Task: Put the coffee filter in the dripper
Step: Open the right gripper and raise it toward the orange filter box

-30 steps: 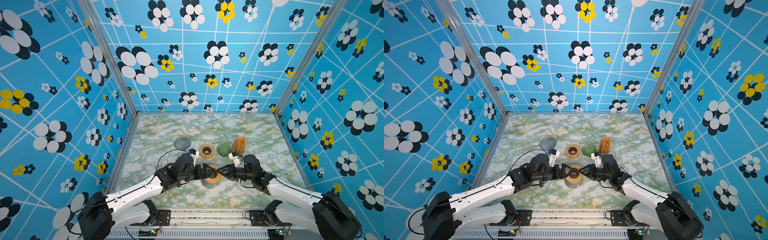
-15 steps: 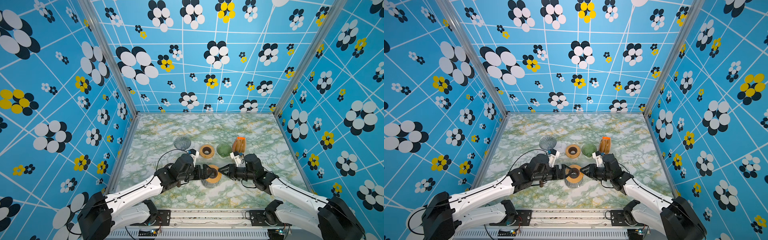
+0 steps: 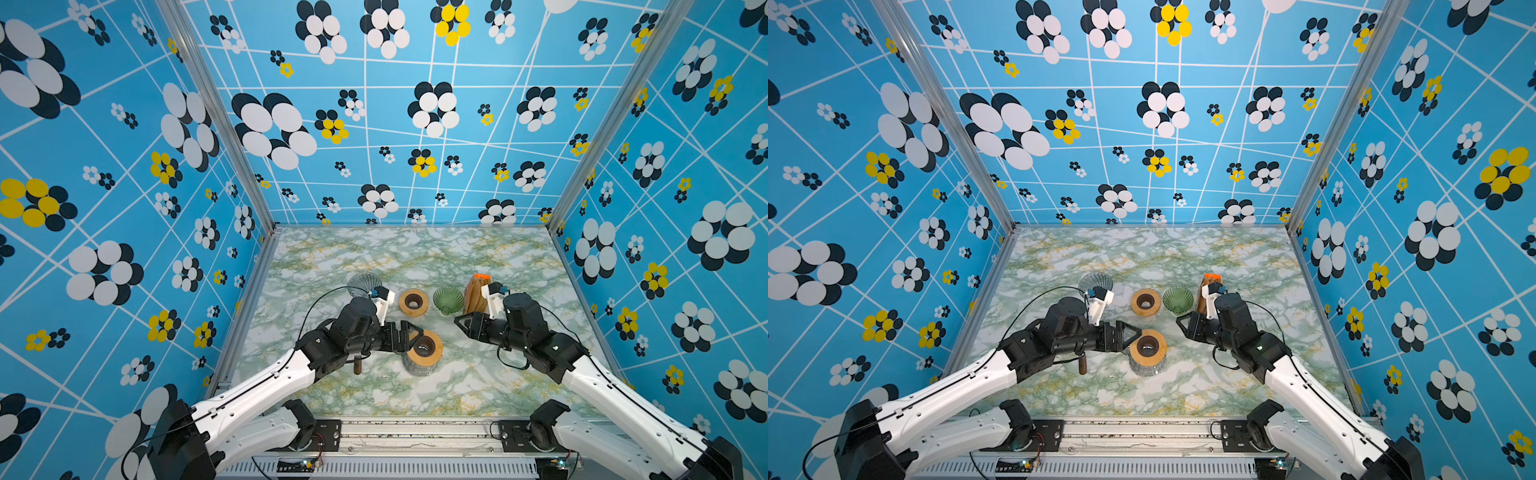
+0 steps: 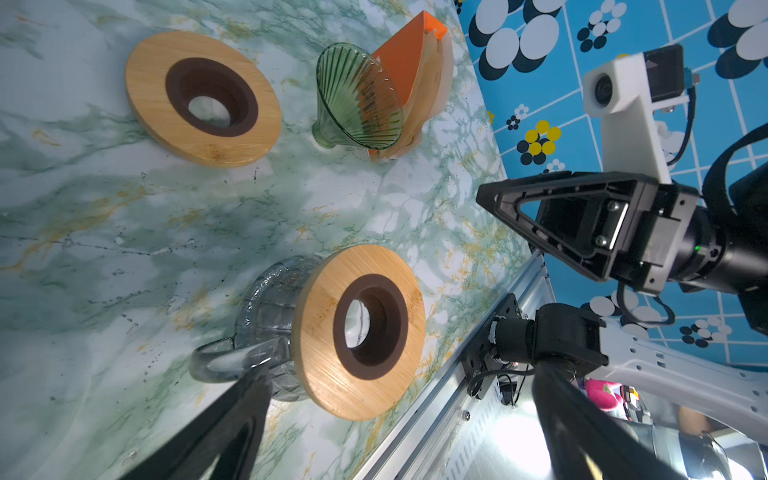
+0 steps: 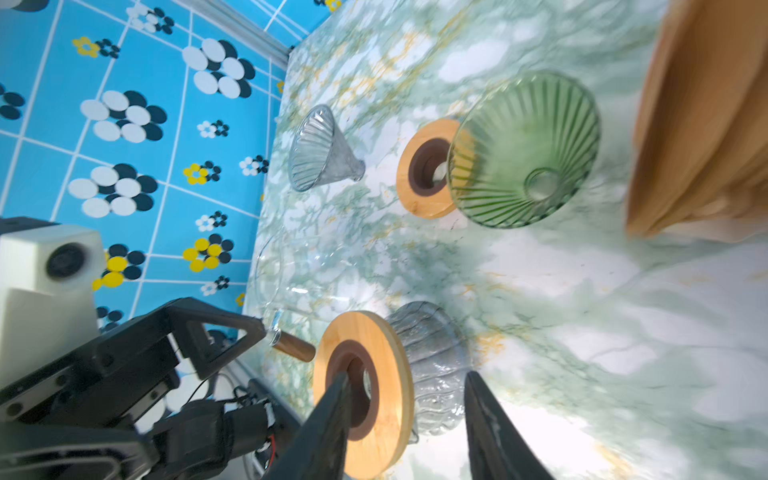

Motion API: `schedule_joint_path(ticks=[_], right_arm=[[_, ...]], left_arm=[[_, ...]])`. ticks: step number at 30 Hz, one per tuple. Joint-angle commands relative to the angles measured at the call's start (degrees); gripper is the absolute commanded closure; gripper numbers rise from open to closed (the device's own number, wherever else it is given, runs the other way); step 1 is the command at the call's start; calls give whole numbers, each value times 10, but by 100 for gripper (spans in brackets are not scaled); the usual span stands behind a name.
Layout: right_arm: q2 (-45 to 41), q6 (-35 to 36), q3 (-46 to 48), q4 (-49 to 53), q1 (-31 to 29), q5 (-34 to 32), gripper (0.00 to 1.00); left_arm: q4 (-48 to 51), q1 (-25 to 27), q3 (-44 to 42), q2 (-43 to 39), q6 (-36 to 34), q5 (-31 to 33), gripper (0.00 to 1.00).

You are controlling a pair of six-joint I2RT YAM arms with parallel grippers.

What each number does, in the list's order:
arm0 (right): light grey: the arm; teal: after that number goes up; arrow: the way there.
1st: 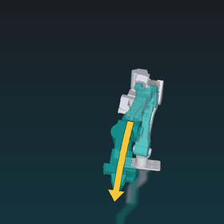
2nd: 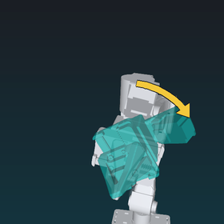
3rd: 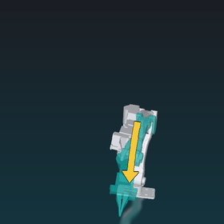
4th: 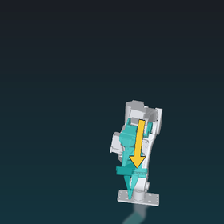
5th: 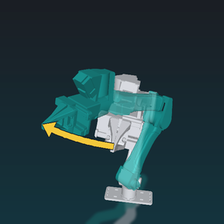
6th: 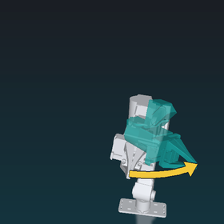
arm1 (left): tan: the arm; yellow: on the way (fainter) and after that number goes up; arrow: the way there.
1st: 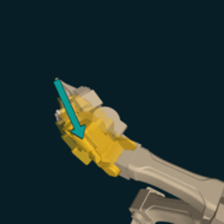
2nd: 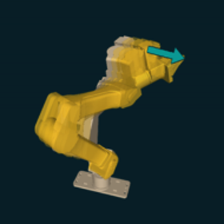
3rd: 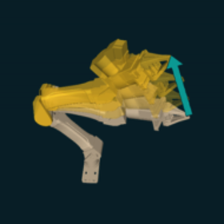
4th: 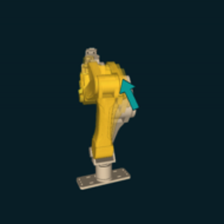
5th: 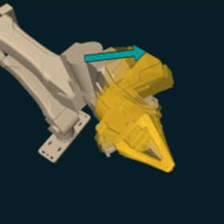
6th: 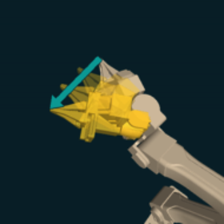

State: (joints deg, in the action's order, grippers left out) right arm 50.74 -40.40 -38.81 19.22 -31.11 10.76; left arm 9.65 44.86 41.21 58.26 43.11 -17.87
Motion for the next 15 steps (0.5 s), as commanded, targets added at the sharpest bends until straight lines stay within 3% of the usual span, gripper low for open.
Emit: schedule_joint_path(ticks=[1, 6, 15], right_arm=[[-8, 58, -43, 115, 12, -102, 57], [31, 110, -102, 175, 36, -135, 70], [109, 195, -175, 206, 84, -132, 79]], left_arm=[[13, -23, 25, -2, -64, -55, 1], [62, -67, 102, 47, -146, -129, 1], [147, -94, 219, 120, -305, -177, 1]])
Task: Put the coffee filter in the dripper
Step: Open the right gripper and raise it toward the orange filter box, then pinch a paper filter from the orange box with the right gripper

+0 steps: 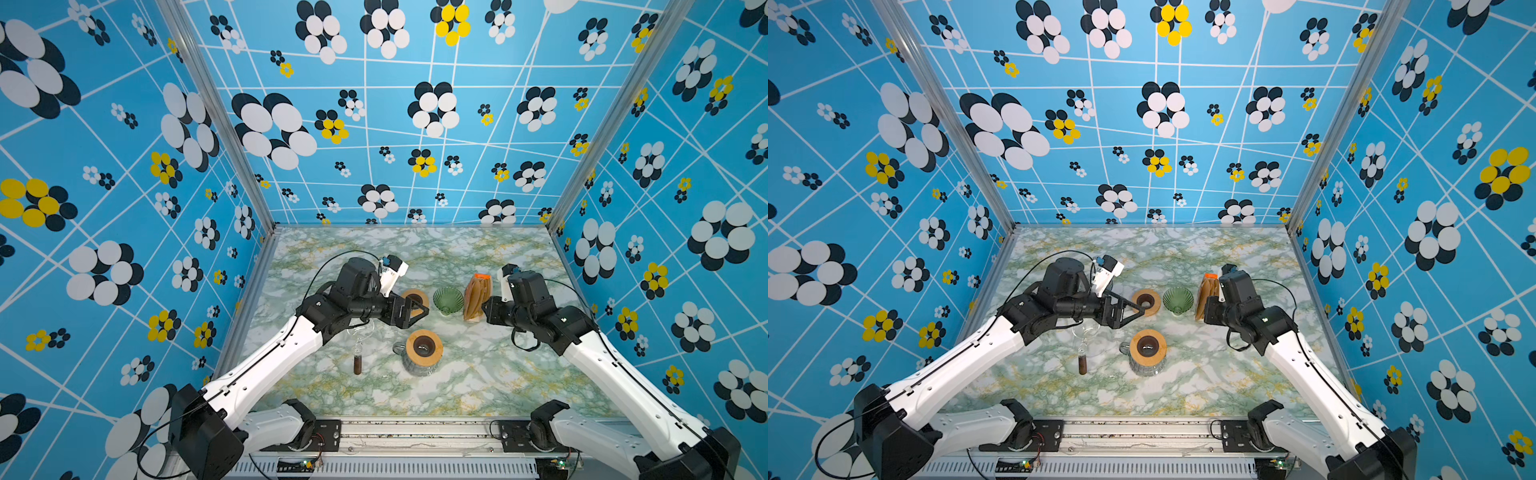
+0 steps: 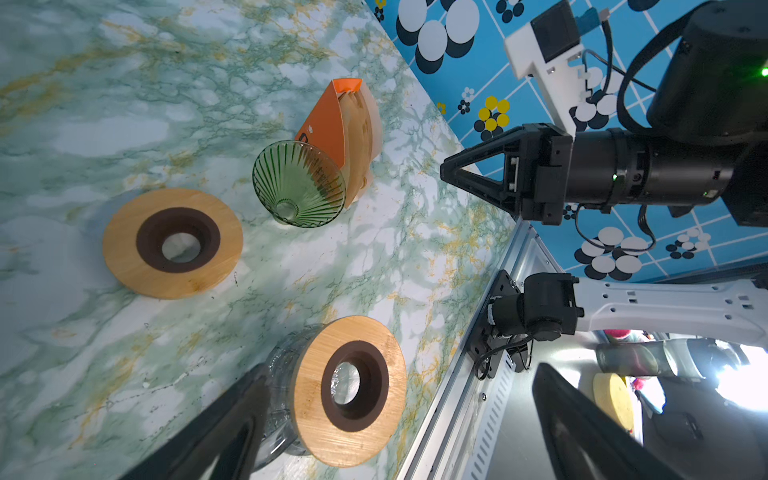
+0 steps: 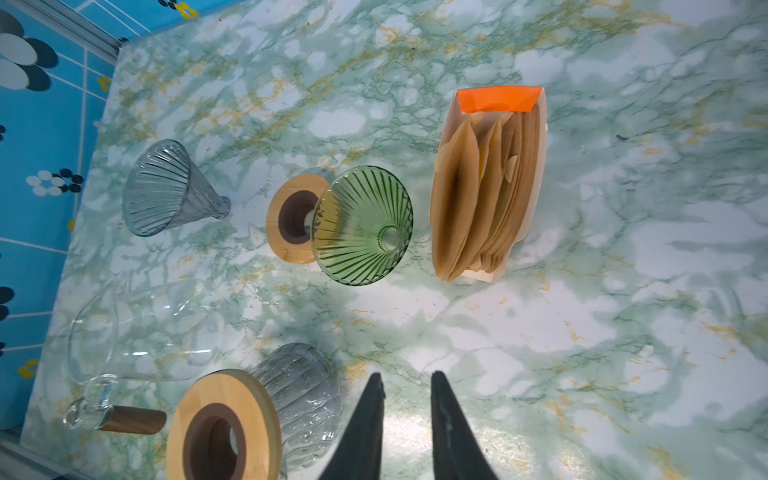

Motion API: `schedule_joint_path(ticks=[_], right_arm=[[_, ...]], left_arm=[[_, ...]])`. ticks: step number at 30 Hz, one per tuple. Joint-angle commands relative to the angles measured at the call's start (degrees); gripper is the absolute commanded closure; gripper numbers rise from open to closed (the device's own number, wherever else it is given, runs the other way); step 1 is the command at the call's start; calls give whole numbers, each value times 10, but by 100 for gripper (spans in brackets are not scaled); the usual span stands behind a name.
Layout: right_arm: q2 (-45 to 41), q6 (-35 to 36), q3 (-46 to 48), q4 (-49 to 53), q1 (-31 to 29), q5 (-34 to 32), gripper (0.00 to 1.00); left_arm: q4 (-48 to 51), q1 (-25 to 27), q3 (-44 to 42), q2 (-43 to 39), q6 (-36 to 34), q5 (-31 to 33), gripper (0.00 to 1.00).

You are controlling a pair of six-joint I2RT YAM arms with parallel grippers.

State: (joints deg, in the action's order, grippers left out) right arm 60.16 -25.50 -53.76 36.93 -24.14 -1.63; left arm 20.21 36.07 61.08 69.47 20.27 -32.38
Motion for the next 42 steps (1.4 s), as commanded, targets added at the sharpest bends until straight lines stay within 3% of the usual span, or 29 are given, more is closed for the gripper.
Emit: schedule_joint_path(ticks=[1, 4, 12, 23, 42], right_arm=[[24, 56, -33, 31, 20, -3, 80], [57, 94, -60, 43, 36, 7, 84], [147, 154, -115, 39, 77, 34, 85], [239, 158, -171, 14, 86, 38, 83], [319, 172, -223, 10, 95, 18, 84]], left_arm=[[32, -7, 15, 7, -82, -34, 1], [-4, -11, -15, -3, -85, -40, 1], [11, -10, -33, -33, -100, -35, 1], [24, -4, -29, -33, -105, -28, 1], [34, 7, -26, -34, -113, -26, 1]])
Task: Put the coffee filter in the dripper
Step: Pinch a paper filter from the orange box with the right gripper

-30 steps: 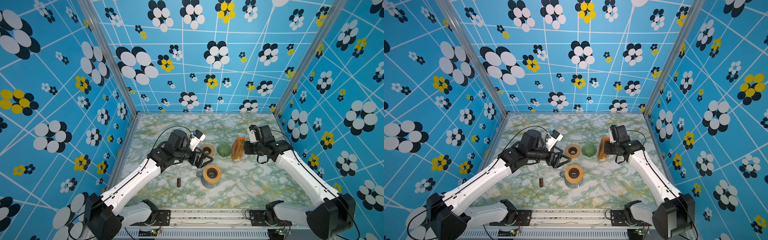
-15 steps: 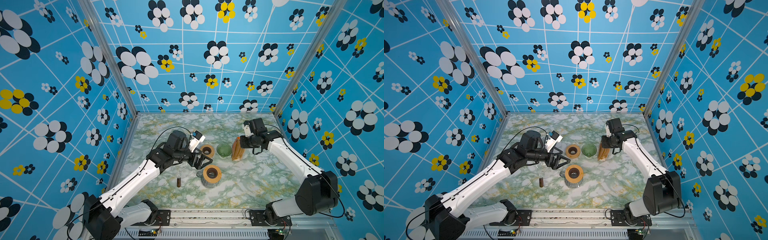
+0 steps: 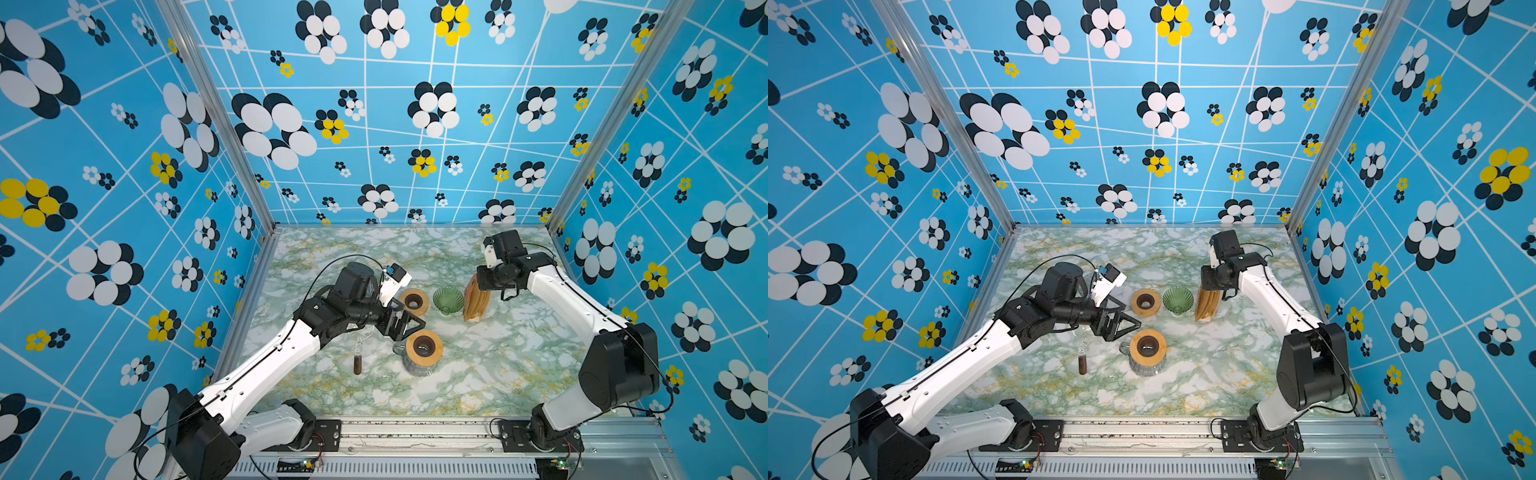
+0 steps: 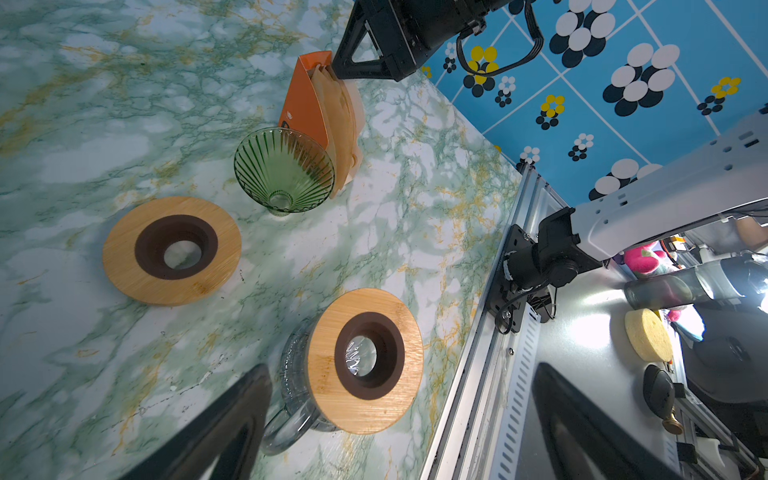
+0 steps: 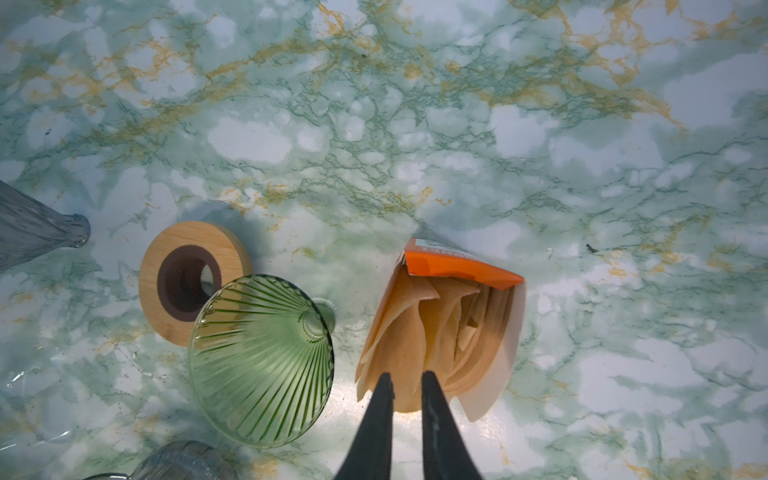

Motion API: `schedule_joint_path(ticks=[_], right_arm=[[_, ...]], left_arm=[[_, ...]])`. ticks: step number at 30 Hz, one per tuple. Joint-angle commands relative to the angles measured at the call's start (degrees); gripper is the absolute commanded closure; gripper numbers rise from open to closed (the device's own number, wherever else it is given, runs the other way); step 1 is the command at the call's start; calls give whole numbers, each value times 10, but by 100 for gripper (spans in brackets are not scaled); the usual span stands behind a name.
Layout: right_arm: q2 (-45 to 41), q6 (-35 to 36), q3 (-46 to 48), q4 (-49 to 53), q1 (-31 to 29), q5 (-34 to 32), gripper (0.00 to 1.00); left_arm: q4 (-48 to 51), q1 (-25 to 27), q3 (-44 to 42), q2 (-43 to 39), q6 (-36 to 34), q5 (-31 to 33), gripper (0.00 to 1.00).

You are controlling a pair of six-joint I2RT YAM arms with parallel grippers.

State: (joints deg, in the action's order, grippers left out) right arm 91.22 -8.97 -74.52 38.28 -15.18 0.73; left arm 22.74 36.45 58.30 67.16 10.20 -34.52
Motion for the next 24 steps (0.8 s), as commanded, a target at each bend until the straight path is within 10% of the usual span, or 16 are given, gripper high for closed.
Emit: schedule_joint_path(ticks=[1, 24], right_arm=[[12, 9, -17, -3, 5, -5, 84], [55, 16, -29, -5, 6, -7, 84]], left_arm=[[9, 3, 1, -10, -13, -4, 1], [9, 3, 3, -2, -13, -11, 1]])
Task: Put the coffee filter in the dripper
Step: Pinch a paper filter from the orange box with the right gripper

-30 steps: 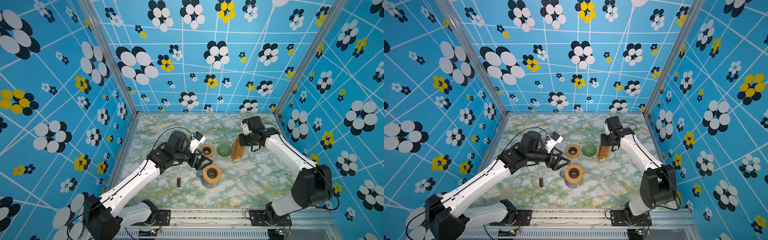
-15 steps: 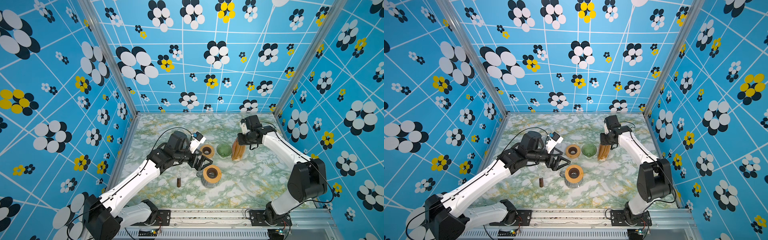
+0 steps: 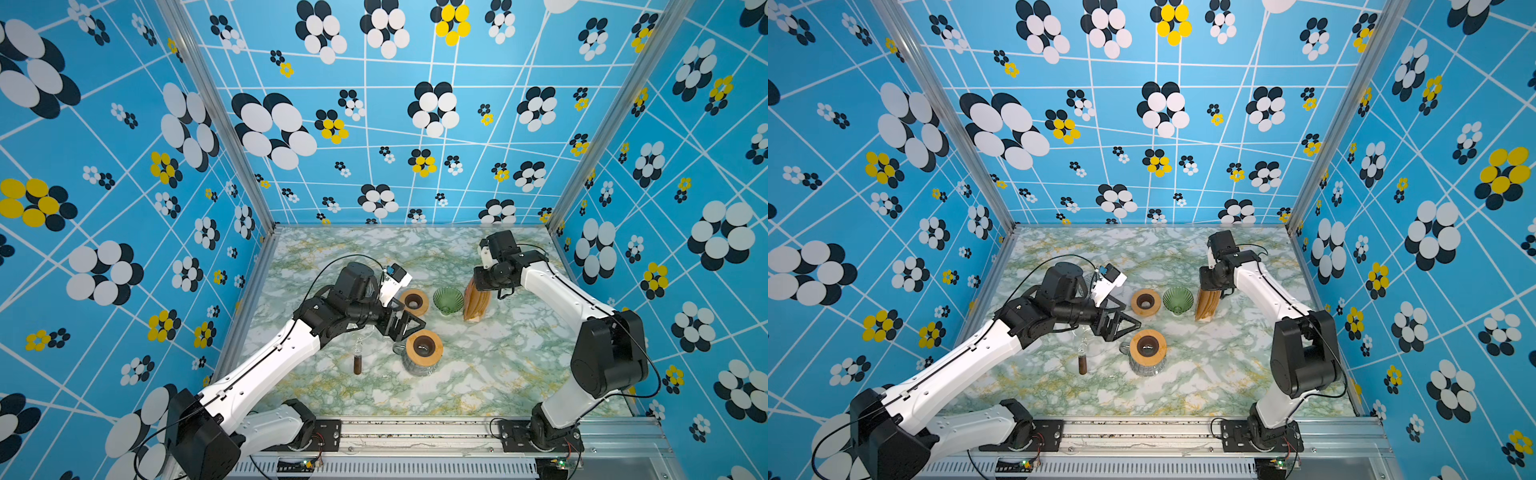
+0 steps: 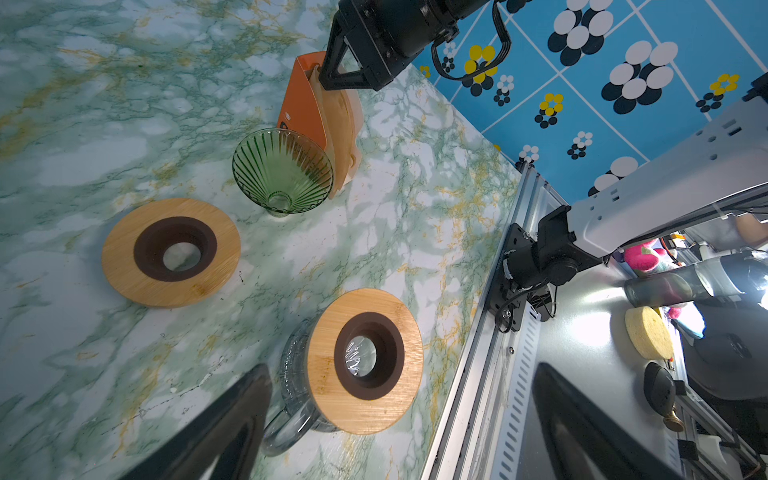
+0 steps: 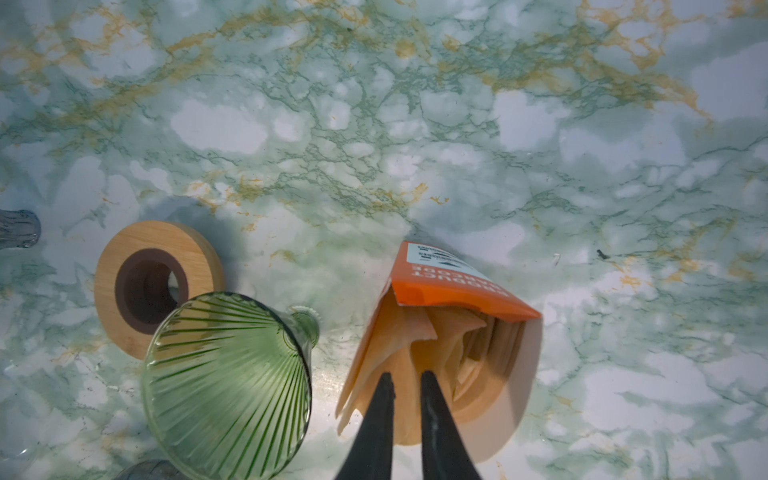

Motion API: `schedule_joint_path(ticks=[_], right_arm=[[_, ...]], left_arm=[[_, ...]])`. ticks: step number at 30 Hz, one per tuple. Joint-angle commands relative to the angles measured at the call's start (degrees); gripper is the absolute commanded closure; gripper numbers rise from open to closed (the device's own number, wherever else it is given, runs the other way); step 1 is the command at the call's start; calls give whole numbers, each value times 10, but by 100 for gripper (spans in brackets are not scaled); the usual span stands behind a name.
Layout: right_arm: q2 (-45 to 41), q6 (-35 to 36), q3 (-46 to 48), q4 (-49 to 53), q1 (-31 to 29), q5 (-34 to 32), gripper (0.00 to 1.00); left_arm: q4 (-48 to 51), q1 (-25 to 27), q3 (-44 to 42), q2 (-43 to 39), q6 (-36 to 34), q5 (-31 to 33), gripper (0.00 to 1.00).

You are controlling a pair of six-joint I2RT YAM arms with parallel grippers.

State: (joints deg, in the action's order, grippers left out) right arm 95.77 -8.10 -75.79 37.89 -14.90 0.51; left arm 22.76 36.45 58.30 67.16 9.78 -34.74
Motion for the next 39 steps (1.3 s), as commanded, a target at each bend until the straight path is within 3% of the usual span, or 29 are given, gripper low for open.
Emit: schedule_joint_path(ticks=[1, 20, 39], right_arm=[[11, 8, -17, -2, 4, -5, 84], [12, -12, 13, -27, 3, 9, 84], [-55, -10, 17, -13, 3, -17, 97]], left_arm=[[9, 3, 3, 0, -9, -9, 1], [13, 4, 6, 1, -8, -14, 1], [11, 5, 6, -2, -5, -16, 1]])
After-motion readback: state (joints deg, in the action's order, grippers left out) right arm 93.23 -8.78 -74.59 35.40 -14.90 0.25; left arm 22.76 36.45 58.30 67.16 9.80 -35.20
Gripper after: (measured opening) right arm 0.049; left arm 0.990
